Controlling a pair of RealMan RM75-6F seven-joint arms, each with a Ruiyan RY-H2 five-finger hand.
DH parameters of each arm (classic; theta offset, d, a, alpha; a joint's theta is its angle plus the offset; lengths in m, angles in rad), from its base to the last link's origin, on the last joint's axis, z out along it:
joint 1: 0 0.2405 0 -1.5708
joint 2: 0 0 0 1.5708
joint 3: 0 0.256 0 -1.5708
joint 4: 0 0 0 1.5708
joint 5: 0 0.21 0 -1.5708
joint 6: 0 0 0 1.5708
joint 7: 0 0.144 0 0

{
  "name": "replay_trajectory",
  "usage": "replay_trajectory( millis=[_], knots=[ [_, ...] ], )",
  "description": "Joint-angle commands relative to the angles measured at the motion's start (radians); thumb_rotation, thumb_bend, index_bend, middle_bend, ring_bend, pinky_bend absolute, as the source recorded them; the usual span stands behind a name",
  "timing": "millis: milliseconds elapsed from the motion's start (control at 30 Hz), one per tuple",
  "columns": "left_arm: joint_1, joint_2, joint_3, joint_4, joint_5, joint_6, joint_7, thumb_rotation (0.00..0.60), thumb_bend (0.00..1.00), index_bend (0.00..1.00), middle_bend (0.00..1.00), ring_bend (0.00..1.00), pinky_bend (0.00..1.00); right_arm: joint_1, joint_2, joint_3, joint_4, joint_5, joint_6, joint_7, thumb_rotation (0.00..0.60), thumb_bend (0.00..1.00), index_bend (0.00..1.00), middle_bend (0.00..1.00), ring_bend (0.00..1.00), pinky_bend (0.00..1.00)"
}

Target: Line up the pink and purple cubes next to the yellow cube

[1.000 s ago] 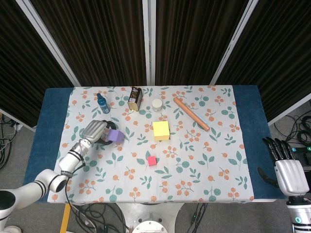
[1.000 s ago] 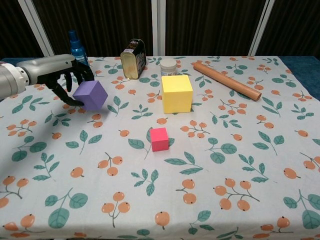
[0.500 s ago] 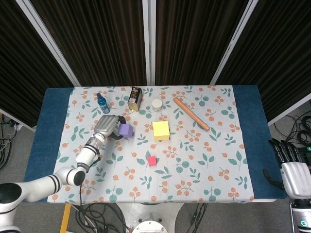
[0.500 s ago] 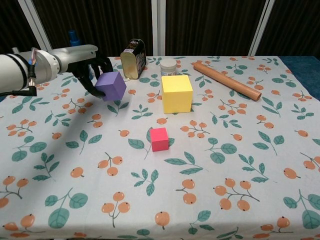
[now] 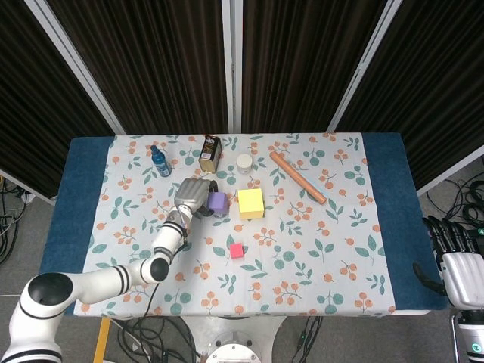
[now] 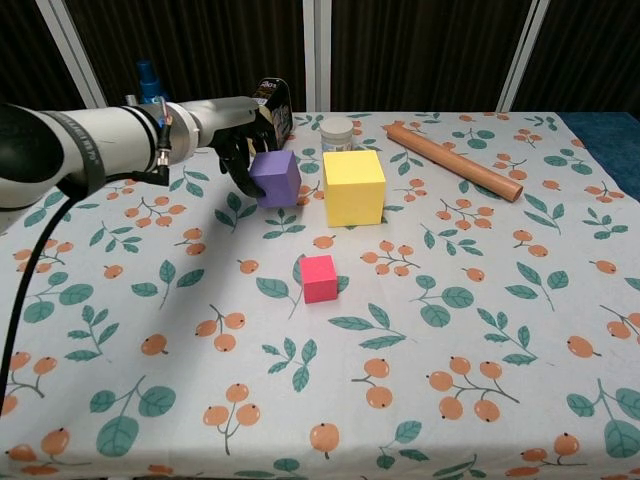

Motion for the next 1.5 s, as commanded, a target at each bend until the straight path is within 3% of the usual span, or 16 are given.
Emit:
replay_trajectory(
  millis=[33, 300, 633, 967, 1133, 1300, 1500],
  knots=[
    [-0.036, -0.026, -0.008, 0.008, -0.059, 0.015, 0.043, 0.600, 0.26, 0.49, 0.49, 0.41, 0.52, 0.000, 0.001, 0.001, 0.004, 0.003, -0.002, 0.005, 0.600, 0.22, 0.00, 0.00, 0.00, 0.02],
    [-0.071, -0.063, -0.006, 0.042, -0.142, 0.032, 0.100, 0.600, 0.26, 0.48, 0.49, 0.41, 0.52, 0.000, 0.002, 0.003, 0.020, 0.009, -0.007, 0.025, 0.600, 0.23, 0.00, 0.00, 0.00, 0.02],
    [-0.092, -0.101, -0.015, 0.095, -0.171, 0.047, 0.131, 0.600, 0.26, 0.47, 0.49, 0.41, 0.52, -0.004, 0.006, 0.005, 0.024, 0.010, -0.002, 0.032, 0.600, 0.22, 0.00, 0.00, 0.00, 0.02],
    [-0.090, -0.106, -0.016, 0.083, -0.155, 0.039, 0.133, 0.600, 0.24, 0.29, 0.40, 0.40, 0.52, -0.010, 0.010, 0.003, 0.021, 0.006, 0.005, 0.029, 0.600, 0.23, 0.00, 0.00, 0.00, 0.02],
    [-0.063, -0.053, 0.001, 0.004, -0.101, 0.052, 0.118, 0.600, 0.23, 0.25, 0.32, 0.33, 0.51, -0.013, 0.010, 0.001, 0.021, -0.002, 0.012, 0.030, 0.600, 0.23, 0.00, 0.00, 0.00, 0.02],
    [-0.016, 0.018, 0.056, -0.072, 0.021, 0.098, 0.104, 0.600, 0.23, 0.24, 0.29, 0.28, 0.45, -0.013, 0.010, 0.001, 0.020, -0.009, 0.014, 0.032, 0.600, 0.22, 0.00, 0.00, 0.00, 0.02],
    [0.011, 0.023, 0.112, -0.032, 0.114, 0.121, 0.106, 0.600, 0.16, 0.23, 0.26, 0.25, 0.42, -0.014, 0.010, 0.000, 0.020, -0.013, 0.017, 0.032, 0.600, 0.23, 0.00, 0.00, 0.00, 0.02]
  ],
)
